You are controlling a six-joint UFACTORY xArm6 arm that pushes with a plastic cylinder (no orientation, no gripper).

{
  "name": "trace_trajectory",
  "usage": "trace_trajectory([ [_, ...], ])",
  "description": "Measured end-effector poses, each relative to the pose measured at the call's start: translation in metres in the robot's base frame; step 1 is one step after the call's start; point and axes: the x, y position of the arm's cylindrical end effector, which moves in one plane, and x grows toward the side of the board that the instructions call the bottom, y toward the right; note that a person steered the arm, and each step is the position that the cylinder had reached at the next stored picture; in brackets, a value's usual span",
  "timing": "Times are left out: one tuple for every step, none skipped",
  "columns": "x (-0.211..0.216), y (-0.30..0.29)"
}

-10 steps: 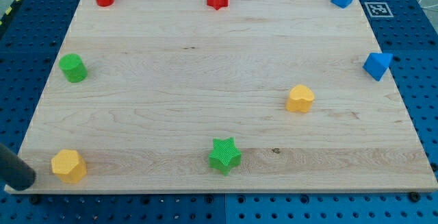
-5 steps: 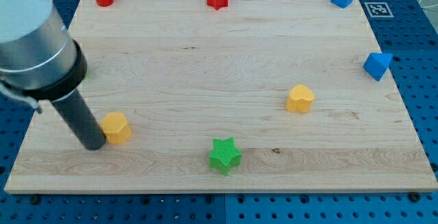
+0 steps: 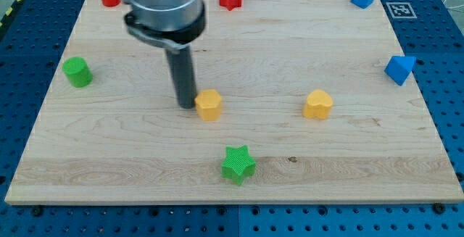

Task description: Push the yellow hexagon to the left side of yellow heart

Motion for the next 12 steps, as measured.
trace_trajectory([
  [0.016, 0.032],
  [0.026, 0.059],
  [0.031, 0.096],
  [0.033, 0.125],
  [0.055, 0.121],
  [0.093, 0.112],
  [0.102, 0.134],
  [0.091, 0.154],
  [0.063, 0.157],
  [0.043, 0.160],
  [0.040, 0.166],
  [0.062, 0.179],
])
